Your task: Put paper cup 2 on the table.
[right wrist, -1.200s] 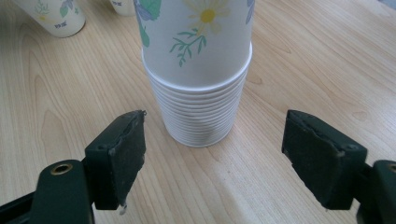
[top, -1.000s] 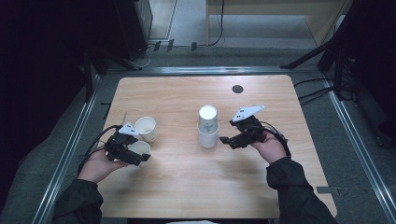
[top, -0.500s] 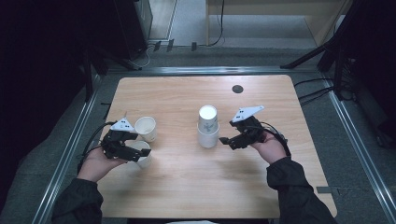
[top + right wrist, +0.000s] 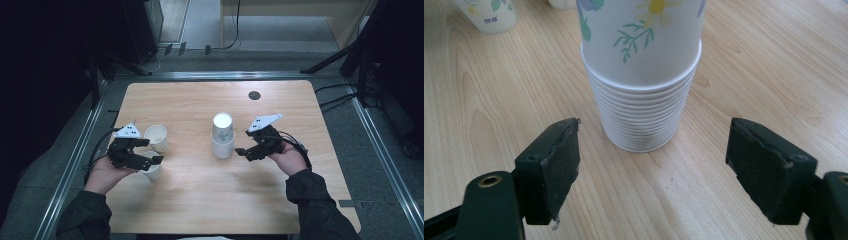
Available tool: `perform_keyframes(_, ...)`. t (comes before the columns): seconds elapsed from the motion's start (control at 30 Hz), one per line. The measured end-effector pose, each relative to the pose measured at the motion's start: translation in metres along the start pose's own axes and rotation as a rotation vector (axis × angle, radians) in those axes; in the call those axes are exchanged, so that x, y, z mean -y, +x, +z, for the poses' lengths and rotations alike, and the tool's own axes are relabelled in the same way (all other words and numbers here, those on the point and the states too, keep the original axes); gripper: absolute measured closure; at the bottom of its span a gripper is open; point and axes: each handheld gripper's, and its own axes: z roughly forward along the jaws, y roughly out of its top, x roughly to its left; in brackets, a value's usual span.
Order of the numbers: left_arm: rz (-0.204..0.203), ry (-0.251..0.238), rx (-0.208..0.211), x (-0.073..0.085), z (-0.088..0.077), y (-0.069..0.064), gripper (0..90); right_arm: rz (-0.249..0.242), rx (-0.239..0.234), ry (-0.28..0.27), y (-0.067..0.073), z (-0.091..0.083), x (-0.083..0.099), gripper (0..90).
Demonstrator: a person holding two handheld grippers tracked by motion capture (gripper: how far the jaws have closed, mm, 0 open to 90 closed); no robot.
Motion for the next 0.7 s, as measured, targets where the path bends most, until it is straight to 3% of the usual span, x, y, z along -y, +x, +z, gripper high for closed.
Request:
perform_keyframes(0.27, 0.009, 0.002, 0.033, -0.006, 0.005, -0.005, 16.7, -0.006, -0.001, 0.005, 0.002, 0.000, 0.002, 21.8)
perform_keyframes(0.7, 0.069, 0.024, 0.065, -0.016, 0.019, -0.011, 16.8, -0.016, -0.005, 0.028, 0.012, 0.000, 0.009, 21.8)
